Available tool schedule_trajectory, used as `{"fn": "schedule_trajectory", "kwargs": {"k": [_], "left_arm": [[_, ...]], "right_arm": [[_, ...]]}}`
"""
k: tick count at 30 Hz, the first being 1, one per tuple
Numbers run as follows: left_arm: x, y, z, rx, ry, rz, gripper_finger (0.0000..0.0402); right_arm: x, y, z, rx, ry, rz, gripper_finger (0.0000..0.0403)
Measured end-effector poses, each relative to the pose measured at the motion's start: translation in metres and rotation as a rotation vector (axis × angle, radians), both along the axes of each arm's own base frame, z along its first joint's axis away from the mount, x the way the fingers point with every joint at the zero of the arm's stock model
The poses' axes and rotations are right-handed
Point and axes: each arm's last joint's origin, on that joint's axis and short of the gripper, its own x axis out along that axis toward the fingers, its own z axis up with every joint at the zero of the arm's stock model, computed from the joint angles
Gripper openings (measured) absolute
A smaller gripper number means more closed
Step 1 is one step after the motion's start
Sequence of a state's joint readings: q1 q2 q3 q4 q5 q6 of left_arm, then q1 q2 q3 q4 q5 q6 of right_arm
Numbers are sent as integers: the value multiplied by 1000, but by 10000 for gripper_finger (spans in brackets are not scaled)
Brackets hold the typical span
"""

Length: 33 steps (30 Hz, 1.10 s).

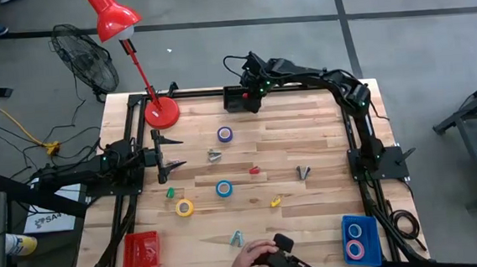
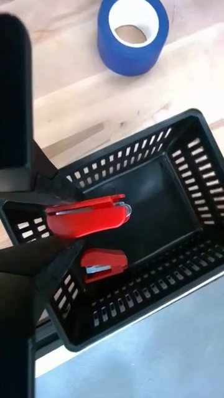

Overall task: Pick and place Stapler, Stapler remover, tape
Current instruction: Put the top red stapler into the black basket, then put the black staple remover into the red basket

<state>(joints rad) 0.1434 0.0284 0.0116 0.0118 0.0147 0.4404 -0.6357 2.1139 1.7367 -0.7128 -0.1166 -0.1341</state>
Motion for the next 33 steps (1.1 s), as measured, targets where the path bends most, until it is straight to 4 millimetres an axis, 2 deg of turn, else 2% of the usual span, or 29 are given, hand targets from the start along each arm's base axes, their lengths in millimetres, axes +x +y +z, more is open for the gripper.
{"fn": "schedule_trajectory", "kwargs": {"k": [19, 25, 33], "left_arm": [[0, 0, 0, 0, -1, 0, 316], [0, 0, 0, 0, 0, 0, 316], [0, 0, 0, 0, 0, 0, 316]], "right_arm": [[-2, 1, 3, -3, 16, -87, 178], [-11, 19, 28, 10, 58, -130, 181], [-28, 56, 55, 141, 160, -291, 182]]}}
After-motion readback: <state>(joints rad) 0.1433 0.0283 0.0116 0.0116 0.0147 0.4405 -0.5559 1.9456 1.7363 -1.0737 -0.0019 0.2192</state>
